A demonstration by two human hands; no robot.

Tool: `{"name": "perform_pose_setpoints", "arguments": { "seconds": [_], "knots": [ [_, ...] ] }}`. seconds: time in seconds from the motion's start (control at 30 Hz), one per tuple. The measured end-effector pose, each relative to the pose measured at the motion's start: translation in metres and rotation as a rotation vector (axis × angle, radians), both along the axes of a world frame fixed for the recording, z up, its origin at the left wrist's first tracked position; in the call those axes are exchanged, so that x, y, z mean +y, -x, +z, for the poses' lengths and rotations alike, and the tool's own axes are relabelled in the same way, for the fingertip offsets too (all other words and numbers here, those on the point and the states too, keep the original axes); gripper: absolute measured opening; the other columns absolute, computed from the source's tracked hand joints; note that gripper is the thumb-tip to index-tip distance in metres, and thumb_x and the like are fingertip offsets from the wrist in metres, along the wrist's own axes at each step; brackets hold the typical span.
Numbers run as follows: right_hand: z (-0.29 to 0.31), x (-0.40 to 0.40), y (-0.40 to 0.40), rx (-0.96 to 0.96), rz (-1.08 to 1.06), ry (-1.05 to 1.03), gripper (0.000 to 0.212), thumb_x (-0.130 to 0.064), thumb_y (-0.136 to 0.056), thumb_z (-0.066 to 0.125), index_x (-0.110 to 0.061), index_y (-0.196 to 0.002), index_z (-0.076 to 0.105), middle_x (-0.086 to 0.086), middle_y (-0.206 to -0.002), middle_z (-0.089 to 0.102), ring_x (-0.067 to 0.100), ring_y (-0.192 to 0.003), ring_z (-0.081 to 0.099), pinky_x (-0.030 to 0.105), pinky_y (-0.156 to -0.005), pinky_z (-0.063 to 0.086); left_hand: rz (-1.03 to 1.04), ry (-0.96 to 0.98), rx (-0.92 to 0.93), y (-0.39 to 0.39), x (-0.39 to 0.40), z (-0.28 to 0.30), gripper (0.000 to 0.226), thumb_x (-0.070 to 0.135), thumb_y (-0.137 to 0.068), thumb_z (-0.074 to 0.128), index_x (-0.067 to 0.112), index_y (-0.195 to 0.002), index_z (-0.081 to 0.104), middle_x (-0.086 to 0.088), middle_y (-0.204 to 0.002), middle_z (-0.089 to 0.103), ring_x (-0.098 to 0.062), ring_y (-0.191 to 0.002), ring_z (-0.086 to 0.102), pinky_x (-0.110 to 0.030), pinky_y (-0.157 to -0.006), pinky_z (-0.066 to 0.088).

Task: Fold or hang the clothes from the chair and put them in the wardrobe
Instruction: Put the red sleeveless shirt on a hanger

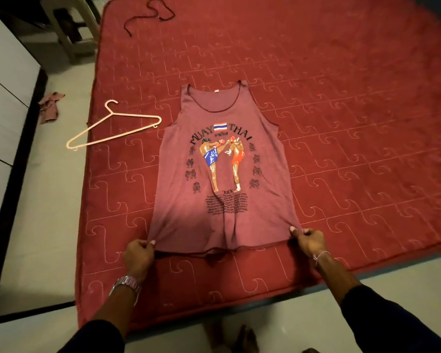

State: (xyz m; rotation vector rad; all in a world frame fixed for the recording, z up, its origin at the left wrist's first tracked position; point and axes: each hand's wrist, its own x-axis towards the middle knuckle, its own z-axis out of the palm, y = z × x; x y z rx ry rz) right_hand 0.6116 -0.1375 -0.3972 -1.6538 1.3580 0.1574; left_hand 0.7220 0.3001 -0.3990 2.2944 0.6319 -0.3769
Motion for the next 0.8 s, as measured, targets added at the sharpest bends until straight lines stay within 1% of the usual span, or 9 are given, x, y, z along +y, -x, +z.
{"name": "perform_pose_setpoints", "arguments": {
  "seconds": [0.07,0.13,0.27,0.33,0.4,0.47,0.53,0.7,0.8],
  "knots": [
    [0.009,-0.009,0.006,-0.106,-0.095,-0.127,0.023,-0.016,-0.086,0.079,-0.004,-0.091,0.06,0.02,-0.082,0.069,0.017,-0.051,0.064,0.031,-0.054,0.06,0.067,0.124,0.015,0.002,0.007,0.005,0.015,0.011,-0.095,0.065,-0.002,-0.089,0.068,-0.015,-0.073,0.069,-0.029,-0.063,0.067,-0.034,-0.059,0.053],
    [0.019,-0.022,0.011,-0.163,-0.167,-0.134,0.021,-0.012,-0.087,0.077,-0.005,-0.091,0.057,0.013,-0.071,0.064,0.009,-0.039,0.058,0.019,-0.038,0.05,0.136,0.169,0.019,0.002,0.014,0.011,0.012,0.009,-0.097,0.062,-0.001,-0.091,0.065,-0.014,-0.072,0.068,-0.022,-0.057,0.064,-0.029,-0.053,0.051],
    [0.03,-0.052,0.019,-0.234,-0.242,-0.026,0.029,-0.01,-0.086,0.078,-0.01,-0.074,0.052,-0.003,-0.045,0.057,-0.001,-0.03,0.049,0.013,-0.032,0.04,0.181,0.177,-0.013,0.001,0.026,0.01,0.017,0.009,-0.097,0.062,-0.007,-0.094,0.065,-0.013,-0.07,0.066,-0.021,-0.055,0.058,-0.029,-0.053,0.05],
    [0.031,-0.061,0.024,-0.229,-0.237,0.047,0.028,-0.011,-0.085,0.079,-0.01,-0.073,0.053,0.003,-0.053,0.058,-0.002,-0.031,0.049,0.013,-0.033,0.04,0.206,0.18,-0.036,0.003,0.028,0.01,0.016,0.009,-0.096,0.063,-0.005,-0.09,0.066,-0.012,-0.069,0.064,-0.022,-0.059,0.058,-0.036,-0.061,0.055],
    [0.035,-0.063,0.026,-0.211,-0.233,0.121,0.021,-0.017,-0.084,0.081,-0.006,-0.083,0.063,0.009,-0.066,0.061,0.007,-0.041,0.058,0.015,-0.038,0.045,0.249,0.191,-0.071,0.006,0.027,0.012,0.014,0.01,-0.096,0.064,0.002,-0.084,0.064,-0.013,-0.071,0.064,-0.023,-0.064,0.058,-0.043,-0.07,0.055],
    [0.038,-0.06,0.028,-0.173,-0.229,0.226,0.026,-0.024,-0.083,0.082,-0.004,-0.094,0.069,0.016,-0.079,0.069,0.023,-0.065,0.067,0.024,-0.057,0.054,0.313,0.197,-0.109,0.008,0.029,0.012,0.011,0.009,-0.095,0.064,0.003,-0.086,0.064,-0.014,-0.075,0.063,-0.024,-0.067,0.057,-0.044,-0.071,0.054],
    [0.04,-0.054,0.032,-0.147,-0.246,0.326,0.031,-0.027,-0.085,0.08,-0.002,-0.099,0.071,0.019,-0.094,0.073,0.03,-0.084,0.068,0.033,-0.077,0.05,0.368,0.184,-0.117,0.01,0.031,0.014,0.008,0.008,-0.095,0.064,0.002,-0.09,0.065,-0.015,-0.079,0.064,-0.025,-0.07,0.058,-0.045,-0.073,0.055],
    [0.041,-0.035,0.037,-0.111,-0.224,0.391,0.031,-0.019,-0.089,0.076,0.005,-0.105,0.068,0.026,-0.107,0.07,0.038,-0.104,0.066,0.038,-0.092,0.046,0.267,0.024,-0.111,0.018,0.031,0.012,0.015,0.011,-0.096,0.063,0.0,-0.088,0.069,-0.02,-0.086,0.069,-0.033,-0.075,0.062,-0.034,-0.063,0.048],
    [0.027,-0.036,0.039,-0.092,-0.186,0.387,0.031,-0.018,-0.087,0.077,0.007,-0.103,0.068,0.028,-0.106,0.07,0.039,-0.104,0.066,0.04,-0.094,0.047,0.155,-0.071,-0.12,0.023,0.028,0.006,0.02,0.011,-0.097,0.06,-0.003,-0.087,0.07,-0.023,-0.085,0.07,-0.04,-0.079,0.064,-0.039,-0.068,0.048]
  ]
}}
